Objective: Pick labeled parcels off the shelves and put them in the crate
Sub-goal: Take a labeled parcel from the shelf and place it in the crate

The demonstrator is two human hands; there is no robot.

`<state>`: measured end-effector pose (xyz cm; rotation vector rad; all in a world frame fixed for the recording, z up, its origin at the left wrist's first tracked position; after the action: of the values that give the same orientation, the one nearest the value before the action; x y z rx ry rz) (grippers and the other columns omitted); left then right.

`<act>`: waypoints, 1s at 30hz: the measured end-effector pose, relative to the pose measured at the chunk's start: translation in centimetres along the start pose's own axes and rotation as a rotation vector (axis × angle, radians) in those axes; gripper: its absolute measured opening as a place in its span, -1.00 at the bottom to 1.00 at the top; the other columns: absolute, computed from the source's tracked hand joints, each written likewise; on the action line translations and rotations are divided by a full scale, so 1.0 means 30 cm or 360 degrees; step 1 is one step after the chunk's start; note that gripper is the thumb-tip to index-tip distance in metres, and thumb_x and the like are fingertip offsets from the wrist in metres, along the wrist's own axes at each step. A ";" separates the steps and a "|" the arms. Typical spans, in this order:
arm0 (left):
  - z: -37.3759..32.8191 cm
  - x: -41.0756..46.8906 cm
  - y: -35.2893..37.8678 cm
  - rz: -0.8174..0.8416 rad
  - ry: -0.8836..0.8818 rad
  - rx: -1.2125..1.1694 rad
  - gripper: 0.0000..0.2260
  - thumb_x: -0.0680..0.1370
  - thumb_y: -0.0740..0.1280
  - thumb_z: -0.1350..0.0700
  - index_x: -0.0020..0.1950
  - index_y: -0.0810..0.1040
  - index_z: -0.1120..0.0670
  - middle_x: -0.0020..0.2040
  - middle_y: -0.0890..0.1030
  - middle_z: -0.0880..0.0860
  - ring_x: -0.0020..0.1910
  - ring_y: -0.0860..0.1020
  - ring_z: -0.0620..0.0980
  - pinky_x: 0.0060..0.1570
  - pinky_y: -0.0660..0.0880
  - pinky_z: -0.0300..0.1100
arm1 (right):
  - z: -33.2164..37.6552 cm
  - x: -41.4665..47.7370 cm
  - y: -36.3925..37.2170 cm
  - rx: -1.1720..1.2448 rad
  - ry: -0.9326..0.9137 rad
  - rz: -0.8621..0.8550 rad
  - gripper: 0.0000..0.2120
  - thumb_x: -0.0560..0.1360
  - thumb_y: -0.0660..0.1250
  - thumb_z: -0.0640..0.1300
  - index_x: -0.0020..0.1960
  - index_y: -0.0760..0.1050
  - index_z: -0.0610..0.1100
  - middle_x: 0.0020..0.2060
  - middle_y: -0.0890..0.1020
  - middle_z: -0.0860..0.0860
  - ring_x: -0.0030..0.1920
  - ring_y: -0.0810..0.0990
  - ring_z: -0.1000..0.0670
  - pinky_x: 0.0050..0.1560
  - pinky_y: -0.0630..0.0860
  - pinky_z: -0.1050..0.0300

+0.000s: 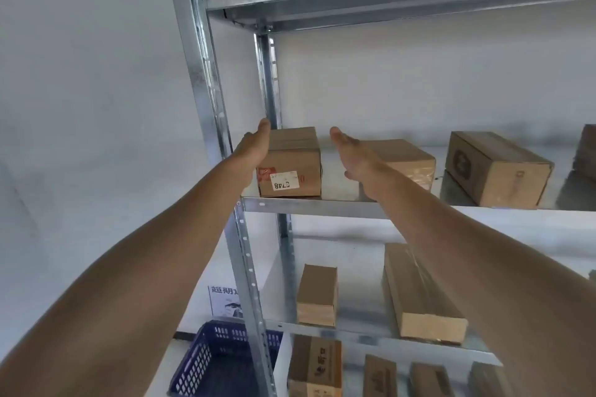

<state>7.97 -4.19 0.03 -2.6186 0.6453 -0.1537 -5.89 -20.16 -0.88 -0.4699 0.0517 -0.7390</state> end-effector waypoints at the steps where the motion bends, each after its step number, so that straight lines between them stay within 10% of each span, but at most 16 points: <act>1: -0.002 0.032 0.002 0.0026 -0.0006 -0.0066 -0.34 0.68 -0.08 -0.32 0.65 0.13 0.08 0.60 0.29 0.13 0.54 0.29 0.11 0.43 0.22 -0.03 | -0.002 0.032 0.011 0.0050 0.0027 -0.0007 -0.37 0.68 0.00 0.28 0.63 0.23 -0.04 0.59 0.29 -0.05 0.47 0.36 -0.12 0.54 0.30 -0.12; 12: 0.093 0.243 0.024 0.0184 -0.0212 -0.0409 -0.45 0.62 0.08 -0.39 0.22 0.56 0.01 0.07 0.67 0.11 -0.03 0.65 0.05 -0.06 0.61 -0.07 | -0.065 0.238 0.149 0.0090 0.0306 0.0020 -0.26 0.59 -0.02 0.45 0.53 0.34 -0.04 0.35 0.50 -0.03 0.29 0.47 -0.12 0.36 0.46 -0.14; 27: 0.004 0.292 0.040 0.0307 0.0201 -0.0916 -0.52 0.65 0.01 -0.37 0.04 0.56 -0.06 0.03 0.63 -0.13 0.11 0.54 -0.14 0.34 0.30 0.01 | -0.009 0.226 0.048 0.0399 0.0133 -0.0184 -0.27 0.61 -0.12 0.43 0.61 0.22 0.02 0.57 0.33 0.00 0.55 0.31 -0.12 0.55 0.21 -0.29; 30: 0.034 0.285 0.037 0.0298 0.0175 -0.0851 -0.42 0.62 -0.02 -0.42 0.27 0.56 -0.06 0.20 0.62 -0.08 0.29 0.50 -0.04 0.42 0.28 0.10 | -0.041 0.223 0.046 0.0392 0.0177 -0.0164 -0.28 0.64 -0.13 0.40 0.59 0.28 -0.02 0.53 0.40 -0.01 0.49 0.39 -0.12 0.53 0.28 -0.21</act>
<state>15.29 -8.65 -1.34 -3.0461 1.0927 -0.0742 -0.30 -24.16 -1.79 -0.1972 0.0399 -0.8598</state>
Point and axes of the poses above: each hand's wrist, its own x-axis towards the middle knuckle, its own y-axis out of the palm, z = x × y, the point moved 9 cm from there along x, towards the middle knuckle
